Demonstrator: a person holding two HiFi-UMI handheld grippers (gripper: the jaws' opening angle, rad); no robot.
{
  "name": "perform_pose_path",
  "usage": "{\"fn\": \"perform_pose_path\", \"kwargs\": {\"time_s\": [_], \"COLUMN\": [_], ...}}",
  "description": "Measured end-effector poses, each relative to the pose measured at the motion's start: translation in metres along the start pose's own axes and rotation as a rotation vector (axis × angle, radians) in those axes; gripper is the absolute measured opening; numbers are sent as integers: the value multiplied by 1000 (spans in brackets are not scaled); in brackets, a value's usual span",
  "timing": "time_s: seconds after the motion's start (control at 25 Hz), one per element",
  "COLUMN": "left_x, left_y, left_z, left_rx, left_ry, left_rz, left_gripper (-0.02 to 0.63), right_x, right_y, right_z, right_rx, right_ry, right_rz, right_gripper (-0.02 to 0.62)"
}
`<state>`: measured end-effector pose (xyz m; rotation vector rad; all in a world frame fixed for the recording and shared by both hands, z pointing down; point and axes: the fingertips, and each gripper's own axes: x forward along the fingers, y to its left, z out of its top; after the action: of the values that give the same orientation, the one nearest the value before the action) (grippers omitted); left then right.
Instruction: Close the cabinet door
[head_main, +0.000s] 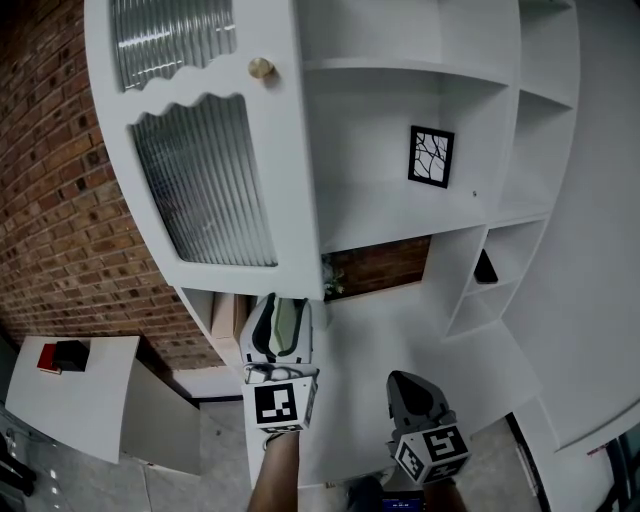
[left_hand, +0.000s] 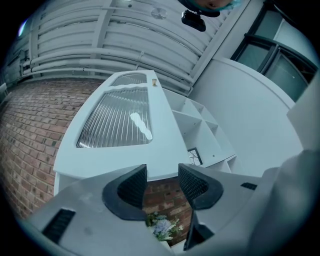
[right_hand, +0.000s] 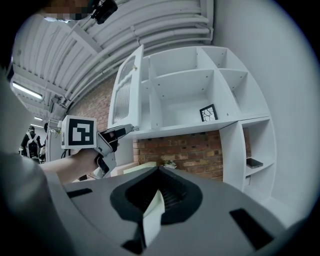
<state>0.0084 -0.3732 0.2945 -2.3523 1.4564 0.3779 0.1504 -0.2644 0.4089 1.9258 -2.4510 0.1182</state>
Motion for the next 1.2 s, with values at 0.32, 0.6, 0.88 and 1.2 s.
{"fn": "perform_pose_path", "kwargs": {"time_s": [0.32, 0.6, 0.88, 1.2], "left_x": [10, 21, 27, 36], "left_y": [7, 13, 20, 28], "left_z": [-4, -9, -15, -20], "left_rx": [5, 11, 33, 65], "left_ry": [-2, -8, -16, -15], "left_rz": [22, 42, 66, 102], "left_gripper": [163, 132, 100, 63], "right_x": [4, 9, 9, 13], "right_y": [-8, -18, -28, -35], "right_z": [-2, -8, -13, -14], "right_rx": [11, 22, 31, 29], "right_ry": [6, 21, 22, 31], "right_rz": [-8, -15, -35, -38], "right_gripper": [6, 6, 6, 6]}}
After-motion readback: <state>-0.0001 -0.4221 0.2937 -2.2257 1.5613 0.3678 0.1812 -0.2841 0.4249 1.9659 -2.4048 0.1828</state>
